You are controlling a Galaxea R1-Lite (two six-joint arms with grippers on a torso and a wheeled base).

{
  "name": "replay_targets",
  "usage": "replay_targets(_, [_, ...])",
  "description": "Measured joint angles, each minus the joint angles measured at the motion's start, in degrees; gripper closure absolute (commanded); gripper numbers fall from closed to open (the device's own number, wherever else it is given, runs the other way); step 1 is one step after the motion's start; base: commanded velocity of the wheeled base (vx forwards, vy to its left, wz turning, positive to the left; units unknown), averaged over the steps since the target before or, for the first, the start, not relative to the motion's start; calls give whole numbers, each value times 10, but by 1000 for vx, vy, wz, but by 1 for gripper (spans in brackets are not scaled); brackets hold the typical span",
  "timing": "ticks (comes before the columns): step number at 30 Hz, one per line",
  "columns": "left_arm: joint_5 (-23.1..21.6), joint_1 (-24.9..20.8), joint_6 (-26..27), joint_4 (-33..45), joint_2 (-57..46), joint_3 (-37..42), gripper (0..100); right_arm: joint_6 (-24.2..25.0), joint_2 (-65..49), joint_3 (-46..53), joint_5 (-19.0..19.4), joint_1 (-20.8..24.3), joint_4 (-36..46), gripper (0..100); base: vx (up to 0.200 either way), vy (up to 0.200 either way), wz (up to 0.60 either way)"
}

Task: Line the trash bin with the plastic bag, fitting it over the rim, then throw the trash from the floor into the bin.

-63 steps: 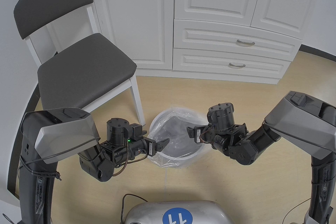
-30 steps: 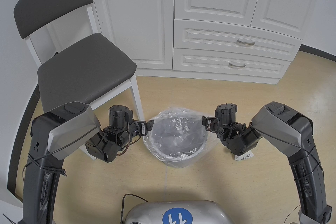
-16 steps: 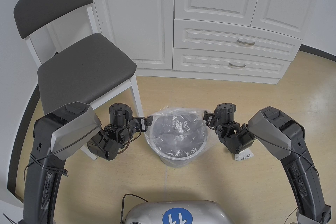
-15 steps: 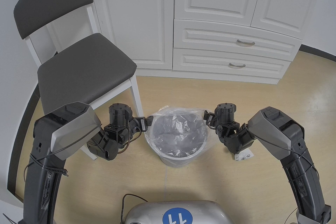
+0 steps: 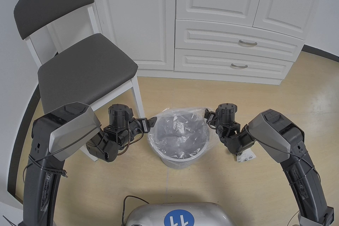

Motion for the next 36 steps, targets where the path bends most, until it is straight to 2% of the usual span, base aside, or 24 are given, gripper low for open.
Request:
replay_targets(20, [31,12,-12,-1,36,-78,0,15,39,-67,-5,0,-7,0,0,0,0])
replay_targets(29, [69,12,-18,-9,65,-129,0,34,55,-118,-10,-1,-6,0,0,0,0])
replay_targets(36, [72,13,-19,0,86,-150,0,35,70,-144,-11,-3,4,0,0,0,0])
